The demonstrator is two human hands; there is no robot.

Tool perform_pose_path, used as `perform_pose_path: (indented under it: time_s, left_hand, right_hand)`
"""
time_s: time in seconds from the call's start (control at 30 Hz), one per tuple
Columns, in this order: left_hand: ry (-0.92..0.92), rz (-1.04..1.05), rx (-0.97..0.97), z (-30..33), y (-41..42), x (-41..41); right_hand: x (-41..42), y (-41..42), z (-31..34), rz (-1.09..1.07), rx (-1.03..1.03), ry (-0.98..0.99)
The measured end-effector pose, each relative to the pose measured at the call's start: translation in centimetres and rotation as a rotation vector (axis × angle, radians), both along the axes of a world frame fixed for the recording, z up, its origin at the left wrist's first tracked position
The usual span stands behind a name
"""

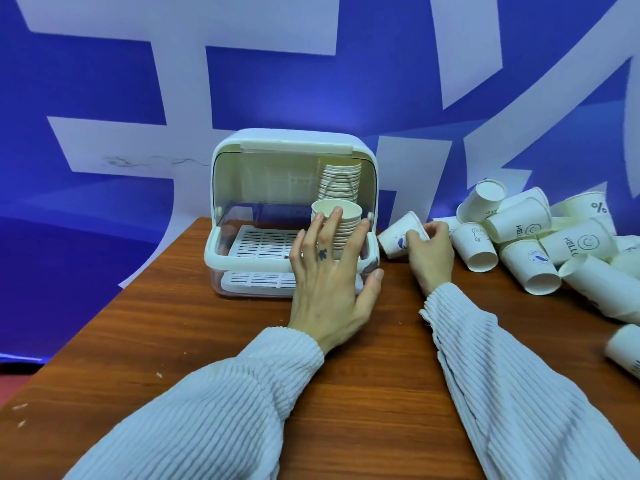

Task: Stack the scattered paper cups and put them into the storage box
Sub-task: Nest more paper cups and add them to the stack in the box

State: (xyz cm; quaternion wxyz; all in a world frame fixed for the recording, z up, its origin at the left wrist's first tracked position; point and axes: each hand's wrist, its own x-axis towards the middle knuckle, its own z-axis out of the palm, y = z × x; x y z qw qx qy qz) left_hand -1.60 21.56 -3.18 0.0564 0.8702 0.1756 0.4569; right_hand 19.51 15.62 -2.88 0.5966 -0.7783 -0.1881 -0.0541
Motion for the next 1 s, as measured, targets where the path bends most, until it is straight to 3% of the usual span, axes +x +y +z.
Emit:
perform_pose_path:
  time_s: [0.1,0.2,0.33,0.43,0.53,0.6,0.67,0.73,0.8,0.9,1.0]
  left_hand:
    - [0.002,0.005,0.052,0.1,-0.1,-0.1]
    - [0.031,-0.034,0.162,0.4,-0.5,-0.3]
    - [0.065,-0.224,0.275,0.5,-1.8,-0.5]
    - [0.060,-0.386,0.184,0.2,-2.1,-0.8]
    - [0.086,-0.371,0.070,0.0,-2.2,-1.0]
    - [0.110,-0.365,0.043,0.0,-2.2,-0.8]
    - [0.084,-0.385,-0.004,0.0,-2.1,-0.7]
    - [0.036,-0.402,-0.062,0.1,-2.0,-0.8]
    - [0.022,-0.411,-0.087,0.1,-2.0,-1.0]
    - [0.059,-0.432,-0.080,0.0,-2.0,-0.9]
    - [0.090,-0.424,-0.067,-0.3,-2.0,-0.8]
  right_hand:
    - [-1.8,-2.1,0.5,-0.126,0.255,0.066]
    - [-4.7,-4.4,0.8,-0.189,0.203,-0.046]
    - [-8.9,-6.4,0.2,0.106,0.191,-0.277]
    - [-9.9,-7.0,-0.1,0.267,0.215,-0.308]
    - [-9.5,-7.6,0.0,0.344,0.250,-0.210]
    - [-9.7,-7.5,-0.1,0.364,0.234,-0.246]
    - [-10.0,-7.1,0.2,0.277,0.240,-0.334]
    - [-8.7,-6.5,0.5,0.049,0.264,-0.357]
    - [-5.7,-6.3,0.6,-0.131,0.068,-0.323]
    - [-0.9,-6.7,-0.4,-0.213,-0.450,-0.224]
    - [1.5,-6.6,-1.0,-0.236,-0.603,-0.186]
